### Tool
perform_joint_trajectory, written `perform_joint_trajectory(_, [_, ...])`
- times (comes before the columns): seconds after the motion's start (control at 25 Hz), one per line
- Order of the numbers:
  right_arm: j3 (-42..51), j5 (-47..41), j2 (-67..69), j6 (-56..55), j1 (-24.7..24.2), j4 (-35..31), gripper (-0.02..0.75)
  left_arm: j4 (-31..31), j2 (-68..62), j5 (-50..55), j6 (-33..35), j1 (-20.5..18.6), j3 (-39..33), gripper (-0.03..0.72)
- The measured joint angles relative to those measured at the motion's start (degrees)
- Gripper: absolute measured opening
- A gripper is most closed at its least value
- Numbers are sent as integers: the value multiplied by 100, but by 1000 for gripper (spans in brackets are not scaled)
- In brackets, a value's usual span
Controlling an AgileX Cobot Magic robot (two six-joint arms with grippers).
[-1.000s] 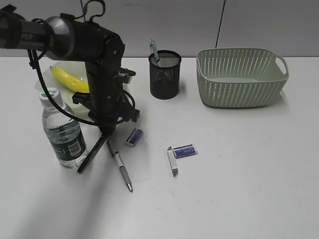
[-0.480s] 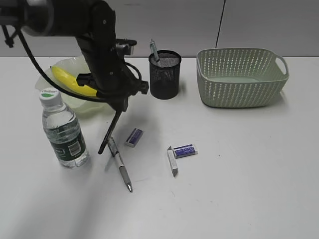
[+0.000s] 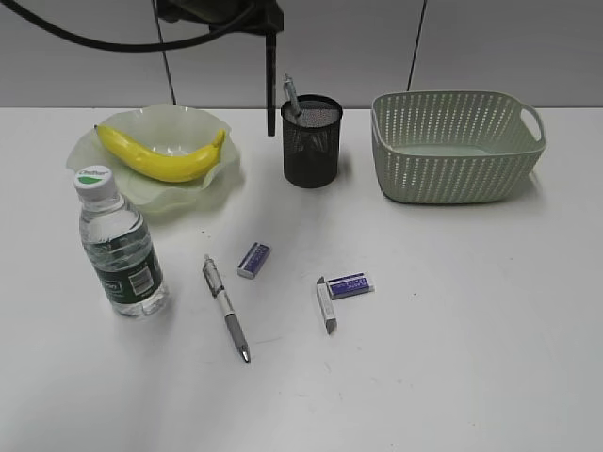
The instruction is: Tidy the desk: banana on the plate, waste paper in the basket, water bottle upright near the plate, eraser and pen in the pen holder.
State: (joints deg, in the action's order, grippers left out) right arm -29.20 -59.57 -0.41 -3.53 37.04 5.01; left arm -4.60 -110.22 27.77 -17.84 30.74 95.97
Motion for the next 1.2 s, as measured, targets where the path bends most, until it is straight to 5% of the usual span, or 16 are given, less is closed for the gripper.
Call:
perform_joint_trajectory(0.48, [0,0,0,0,0,0,341,-75,-1023,-3566,0,85,0,110])
perform_joint_trajectory(0.88, [0,0,0,-5,0,0,341,308,-1706,-4280,0,104,-7,115])
perform_joint_trajectory(1.2, [0,0,0,-5,0,0,341,693,-1657,-4489,0,104,-7,436])
